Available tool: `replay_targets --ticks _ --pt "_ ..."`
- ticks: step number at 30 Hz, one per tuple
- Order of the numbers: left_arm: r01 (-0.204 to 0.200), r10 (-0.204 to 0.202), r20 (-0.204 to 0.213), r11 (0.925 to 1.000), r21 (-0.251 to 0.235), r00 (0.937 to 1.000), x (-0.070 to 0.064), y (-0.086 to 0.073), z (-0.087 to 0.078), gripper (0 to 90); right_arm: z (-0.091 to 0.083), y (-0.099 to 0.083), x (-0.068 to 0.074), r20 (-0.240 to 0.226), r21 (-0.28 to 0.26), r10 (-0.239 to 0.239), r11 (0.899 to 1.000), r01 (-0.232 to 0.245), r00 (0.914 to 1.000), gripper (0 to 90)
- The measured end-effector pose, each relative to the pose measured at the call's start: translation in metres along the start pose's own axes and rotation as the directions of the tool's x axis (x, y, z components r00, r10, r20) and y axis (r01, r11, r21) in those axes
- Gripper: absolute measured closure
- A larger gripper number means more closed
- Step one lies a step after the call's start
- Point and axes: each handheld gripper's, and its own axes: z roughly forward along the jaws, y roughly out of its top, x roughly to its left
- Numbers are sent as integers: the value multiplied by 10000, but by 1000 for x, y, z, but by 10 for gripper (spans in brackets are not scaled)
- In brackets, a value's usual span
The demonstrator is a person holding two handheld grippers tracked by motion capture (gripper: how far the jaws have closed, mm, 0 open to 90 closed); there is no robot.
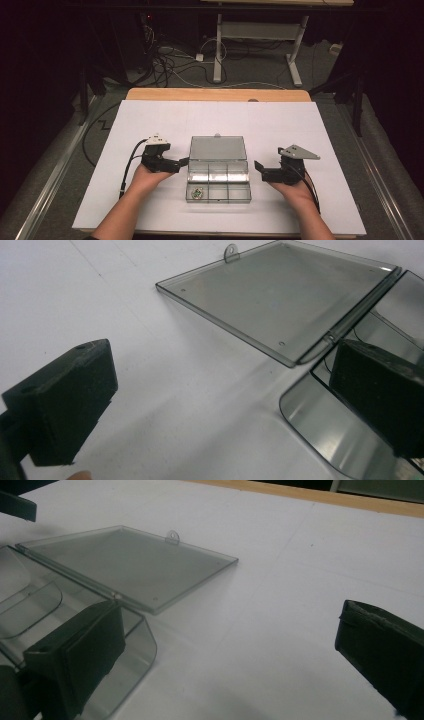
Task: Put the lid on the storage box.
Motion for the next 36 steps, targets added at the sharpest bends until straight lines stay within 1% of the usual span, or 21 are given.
replay_targets --ticks 3,6,7,10,13,16,19,21,23,24,26,29,31,33,36 --pt "179 -179 93 9998 49 9998 2 4 6 0 10 7 0 -128 -39 62 10000 -62 9999 4" --pt "89 -90 104 9999 135 9999 0 8 13 0 21 12 1 -356 -118 211 9997 -215 9991 4" --pt "63 -64 106 9999 131 9999 1 9 16 0 25 14 1 -351 -33 268 9996 -270 9990 4" --pt "102 -102 29 9998 174 9999 4 12 22 0 36 19 3 -348 313 242 9992 -231 9991 4" --pt "339 -341 118 9993 149 9993 9 14 26 0 45 23 4 -368 552 233 9982 -212 9991 5" --pt "452 -455 147 9988 180 9989 12 15 28 0 53 26 6 -445 765 348 9966 -314 9984 15" --pt "523 -526 172 9984 191 9985 14 16 30 0 60 27 7 -580 1018 553 9936 -492 9968 25" --pt "574 -578 186 9981 207 9982 14 15 32 0 65 28 8 -587 1155 636 9917 -565 9962 36" --pt "563 -569 147 9979 335 9983 13 15 34 0 70 27 9 -646 1301 696 9896 -607 9955 45" --pt "484 -490 109 9978 458 9987 13 16 35 0 72 27 10 -618 1323 670 9895 -584 9958 50" --pt "445 -453 150 9979 468 9989 12 16 36 0 76 28 11 -645 1484 691 9872 -589 9955 57" --pt "593 -607 250 9969 512 9978 13 16 36 0 80 28 13 -778 1735 815 9825 -670 9936 70" --pt "571 -588 302 9969 541 9978 13 15 36 0 83 28 14 -815 1934 863 9787 -692 9929 77" --pt "604 -623 337 9967 543 9975 13 15 36 0 84 28 14 -921 2008 1019 9762 -817 9905 87" --pt "618 -638 359 9966 553 9973 14 15 36 0 86 28 13 -1070 2190 1356 9695 -1097 9850 99"
